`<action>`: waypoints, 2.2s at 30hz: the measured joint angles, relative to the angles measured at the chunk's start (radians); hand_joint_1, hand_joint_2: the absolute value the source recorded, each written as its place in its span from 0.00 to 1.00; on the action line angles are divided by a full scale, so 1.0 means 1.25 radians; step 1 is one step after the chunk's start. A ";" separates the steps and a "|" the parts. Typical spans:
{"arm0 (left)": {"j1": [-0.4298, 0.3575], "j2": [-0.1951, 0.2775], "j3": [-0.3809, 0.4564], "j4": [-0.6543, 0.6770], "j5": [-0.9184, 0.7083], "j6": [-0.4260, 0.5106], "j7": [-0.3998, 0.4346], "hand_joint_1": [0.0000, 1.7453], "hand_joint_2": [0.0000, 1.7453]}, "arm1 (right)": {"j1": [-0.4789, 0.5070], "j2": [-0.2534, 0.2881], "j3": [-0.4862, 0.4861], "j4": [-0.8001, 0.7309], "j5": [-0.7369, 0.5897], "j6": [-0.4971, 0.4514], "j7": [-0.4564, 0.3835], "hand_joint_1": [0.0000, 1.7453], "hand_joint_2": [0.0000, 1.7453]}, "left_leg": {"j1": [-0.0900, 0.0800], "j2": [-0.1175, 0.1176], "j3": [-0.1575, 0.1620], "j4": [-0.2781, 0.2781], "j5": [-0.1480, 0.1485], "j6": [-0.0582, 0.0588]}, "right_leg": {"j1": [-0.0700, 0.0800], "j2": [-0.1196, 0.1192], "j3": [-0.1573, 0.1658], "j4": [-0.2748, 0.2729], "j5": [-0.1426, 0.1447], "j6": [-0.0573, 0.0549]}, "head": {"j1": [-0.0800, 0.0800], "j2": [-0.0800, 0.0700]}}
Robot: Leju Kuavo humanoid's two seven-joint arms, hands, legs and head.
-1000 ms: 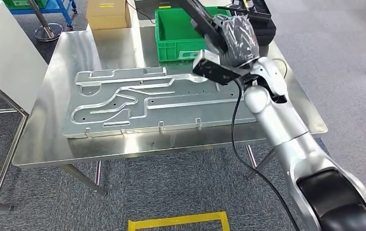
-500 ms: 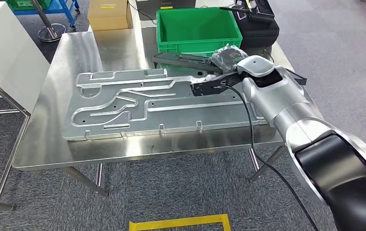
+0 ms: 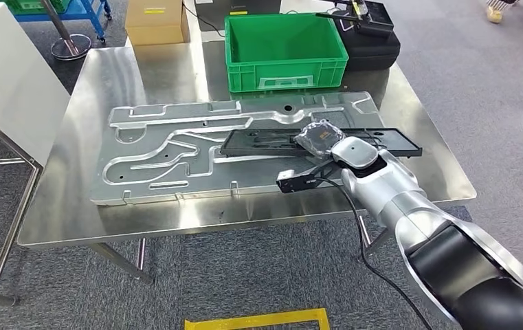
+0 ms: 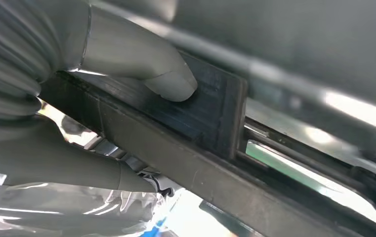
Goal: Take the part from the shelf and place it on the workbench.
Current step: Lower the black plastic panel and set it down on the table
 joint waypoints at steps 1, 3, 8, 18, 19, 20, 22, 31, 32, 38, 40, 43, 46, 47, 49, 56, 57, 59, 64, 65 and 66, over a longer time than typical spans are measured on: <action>0.000 0.000 0.000 0.000 -0.003 0.000 -0.003 0.00 0.75 | 0.006 0.000 0.000 0.002 -0.003 -0.009 -0.004 0.47 0.50 | 0.001 0.001 0.002 -0.003 0.001 0.005 | -0.001 -0.001 -0.003 0.008 -0.007 0.004 | 0.000 0.000; -0.001 0.000 0.000 0.000 -0.008 0.001 -0.006 0.00 0.75 | 0.017 0.000 0.001 0.004 -0.010 -0.026 -0.012 0.00 0.00 | 0.002 0.002 0.006 -0.009 0.003 0.014 | -0.003 -0.003 -0.032 0.071 -0.045 0.010 | 0.001 0.000; -0.002 0.000 0.000 0.000 -0.022 0.012 0.002 0.00 1.00 | 0.052 -0.003 0.001 0.012 -0.025 -0.049 -0.036 0.00 0.00 | 0.001 0.002 0.008 -0.006 -0.001 0.019 | -0.003 -0.004 -0.102 0.197 -0.070 0.012 | 0.001 0.000; -0.004 -0.001 0.000 0.000 -0.024 0.016 0.000 0.00 0.00 | 0.059 -0.004 -0.007 0.013 -0.047 -0.078 -0.064 0.00 0.00 | -0.003 0.002 -0.010 0.051 -0.046 -0.013 | -0.002 -0.006 -0.004 -0.012 0.019 -0.022 | 0.000 0.000; -0.004 -0.001 0.000 0.000 -0.024 0.016 0.000 0.00 0.00 | 0.059 -0.003 -0.010 0.013 -0.052 -0.085 -0.071 0.00 0.00 | -0.002 0.002 -0.031 0.100 -0.072 -0.017 | -0.001 -0.006 -0.004 -0.013 0.019 -0.024 | -0.001 0.000; -0.005 -0.001 0.001 0.000 -0.024 0.016 0.000 0.00 0.00 | 0.061 -0.003 -0.013 0.012 -0.057 -0.092 -0.079 0.00 0.00 | -0.001 0.002 -0.056 0.155 -0.097 -0.019 | -0.001 -0.006 -0.004 -0.012 0.019 -0.026 | -0.001 0.000; -0.004 -0.001 0.001 0.000 -0.024 0.016 0.000 0.00 0.00 | 0.067 -0.003 -0.020 0.012 -0.069 -0.109 -0.098 0.00 0.00 | 0.001 0.002 -0.088 0.223 -0.115 -0.022 | -0.001 -0.006 -0.004 -0.011 0.019 -0.026 | -0.001 0.000; -0.003 -0.003 0.016 0.000 -0.023 0.021 0.001 0.00 0.00 | 0.151 -0.013 -0.124 -0.199 -0.260 -0.394 -0.262 0.00 0.00 | 0.001 0.001 0.026 -0.006 -0.015 0.003 | 0.004 -0.002 -0.003 -0.002 0.009 0.000 | 0.000 0.000; -0.003 -0.005 0.018 0.000 -0.024 0.020 0.001 0.00 0.00 | 0.181 -0.023 -0.143 -0.265 -0.248 -0.407 -0.255 0.00 0.00 | 0.002 0.001 0.028 -0.009 -0.013 0.008 | 0.003 -0.003 -0.007 0.011 -0.001 0.004 | 0.000 0.000; 0.011 -0.016 0.028 0.000 -0.031 0.000 0.000 0.00 0.00 | 0.448 -0.058 -0.385 -0.741 -0.113 -0.417 -0.273 0.00 0.00 | 0.002 -0.006 0.032 -0.014 -0.014 0.021 | 0.001 -0.004 -0.105 0.220 -0.096 0.016 | 0.001 0.000; 0.016 -0.022 0.033 0.000 -0.031 -0.006 0.001 0.00 0.00 | 0.550 -0.060 -0.495 -0.885 -0.088 -0.417 -0.276 0.00 0.00 | 0.001 -0.009 0.036 -0.014 -0.018 0.021 | 0.002 -0.007 -0.059 0.132 -0.045 0.011 | 0.001 0.000; 0.027 -0.036 0.043 0.000 -0.027 -0.008 -0.004 0.00 0.00 | 0.708 -0.060 -0.720 -1.036 -0.127 -0.417 -0.266 0.00 0.00 | -0.004 -0.018 0.043 -0.012 -0.027 0.015 | 0.010 -0.019 0.013 -0.002 -0.003 -0.001 | 0.001 0.000; 0.042 -0.046 0.051 0.000 -0.024 -0.014 -0.014 0.00 0.00 | 0.831 -0.062 -0.922 -1.078 -0.173 -0.417 -0.262 0.00 0.00 | -0.006 -0.016 0.049 -0.011 -0.036 0.004 | 0.009 -0.018 0.022 -0.017 -0.003 -0.010 | 0.000 0.000; 0.044 -0.048 0.052 0.000 -0.025 -0.015 -0.017 0.00 0.00 | 0.869 -0.056 -0.979 -1.079 -0.177 -0.417 -0.267 0.00 0.00 | -0.006 -0.013 0.048 -0.002 -0.046 0.001 | 0.006 -0.018 0.025 -0.021 -0.001 -0.013 | 0.000 0.000; 0.046 -0.052 0.053 0.000 -0.032 -0.018 -0.019 0.00 0.00 | 0.935 -0.030 -1.088 -1.068 -0.178 -0.417 -0.275 0.00 0.00 | -0.005 -0.006 0.027 0.061 -0.097 -0.005 | 0.002 -0.021 0.029 -0.027 0.002 -0.020 | -0.001 0.000; 0.050 -0.055 0.053 0.000 -0.065 -0.025 -0.023 0.00 0.00 | 1.013 0.042 -1.361 -0.872 -0.153 -0.402 -0.276 0.00 0.00 | 0.000 0.000 0.068 0.065 -0.110 -0.010 | 0.001 -0.016 0.019 -0.016 0.004 -0.020 | -0.001 0.000; 0.049 -0.055 0.053 0.000 -0.067 -0.027 -0.024 0.00 0.00 | 1.010 0.050 -1.386 -0.829 -0.155 -0.391 -0.276 0.00 0.00 | -0.001 -0.001 0.095 0.016 -0.093 -0.007 | 0.002 -0.014 0.019 -0.014 0.005 -0.017 | -0.001 0.000; 0.047 -0.054 0.053 0.000 -0.068 -0.030 -0.026 0.00 0.00 | 1.005 0.060 -1.416 -0.773 -0.161 -0.376 -0.275 0.00 0.00 | -0.004 -0.002 0.116 -0.027 -0.083 -0.003 | 0.004 -0.012 0.019 -0.012 0.007 -0.012 | 0.000 0.000; 0.047 -0.054 0.053 0.000 -0.073 -0.031 -0.032 0.00 0.00 | 0.992 0.079 -1.464 -0.672 -0.167 -0.322 -0.262 0.00 0.00 | -0.005 0.000 0.112 -0.028 -0.073 0.006 | 0.002 -0.009 0.017 -0.012 0.012 -0.001 | 0.001 0.000; 0.047 -0.054 0.053 0.000 -0.076 -0.031 -0.035 0.00 0.00 | 0.978 0.084 -1.493 -0.591 -0.147 -0.290 -0.234 0.00 0.00 | -0.005 0.002 0.107 -0.031 -0.064 0.015 | 0.000 -0.008 0.010 0.003 -0.006 0.006 | 0.001 0.000; 0.047 -0.053 0.054 0.000 -0.079 -0.031 -0.039 0.00 0.00 | 0.962 0.088 -1.522 -0.502 -0.119 -0.264 -0.197 0.00 0.00 | -0.005 0.004 0.099 -0.034 -0.054 0.022 | -0.002 -0.007 -0.001 0.034 -0.038 0.013 | 0.002 0.000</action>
